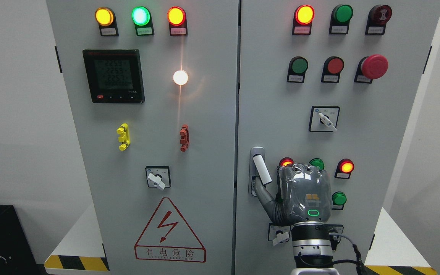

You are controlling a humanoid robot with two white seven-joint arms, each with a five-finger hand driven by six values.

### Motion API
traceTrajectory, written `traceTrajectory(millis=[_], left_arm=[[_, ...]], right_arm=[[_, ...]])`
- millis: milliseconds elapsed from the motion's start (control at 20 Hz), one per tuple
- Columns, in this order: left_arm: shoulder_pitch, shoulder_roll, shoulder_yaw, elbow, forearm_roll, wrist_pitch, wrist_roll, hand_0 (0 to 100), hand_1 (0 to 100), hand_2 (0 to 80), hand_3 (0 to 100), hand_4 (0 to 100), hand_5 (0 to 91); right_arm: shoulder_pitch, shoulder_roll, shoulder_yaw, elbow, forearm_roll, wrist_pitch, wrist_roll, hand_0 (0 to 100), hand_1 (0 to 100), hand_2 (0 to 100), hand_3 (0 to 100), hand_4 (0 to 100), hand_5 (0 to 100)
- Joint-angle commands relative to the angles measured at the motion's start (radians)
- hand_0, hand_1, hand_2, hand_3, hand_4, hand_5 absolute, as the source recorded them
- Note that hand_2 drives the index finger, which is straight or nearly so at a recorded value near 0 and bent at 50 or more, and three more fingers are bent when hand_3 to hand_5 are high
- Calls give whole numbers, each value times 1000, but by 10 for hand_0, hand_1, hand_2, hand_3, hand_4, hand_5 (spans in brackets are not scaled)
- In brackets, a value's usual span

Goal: Release door handle

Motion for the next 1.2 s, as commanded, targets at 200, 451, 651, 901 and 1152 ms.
traceTrajectory(millis=[200, 451, 651, 901, 1152], left_arm=[[17, 0, 0, 0, 1, -1, 0, 120, 556, 0, 0, 0, 0], [17, 0, 0, 0, 1, -1, 0, 120, 556, 0, 0, 0, 0], [17, 0, 0, 1, 1, -1, 0, 120, 556, 0, 0, 0, 0], [17, 0, 0, 0, 1, -1, 0, 120, 556, 0, 0, 0, 0], [17, 0, 0, 0, -1, -1, 0, 120, 556, 0, 0, 0, 0]], right_arm=[[0, 0, -7, -6, 5, 0, 0, 478, 329, 969, 1000, 1000, 1000], [0, 0, -8, -7, 7, 0, 0, 477, 330, 969, 1000, 1000, 1000], [0, 0, -11, -17, 7, 0, 0, 480, 331, 970, 1000, 1000, 1000], [0, 0, -14, -17, 7, 2, 0, 486, 331, 970, 1000, 1000, 1000], [0, 0, -14, -18, 7, 2, 0, 487, 330, 969, 1000, 1000, 1000]])
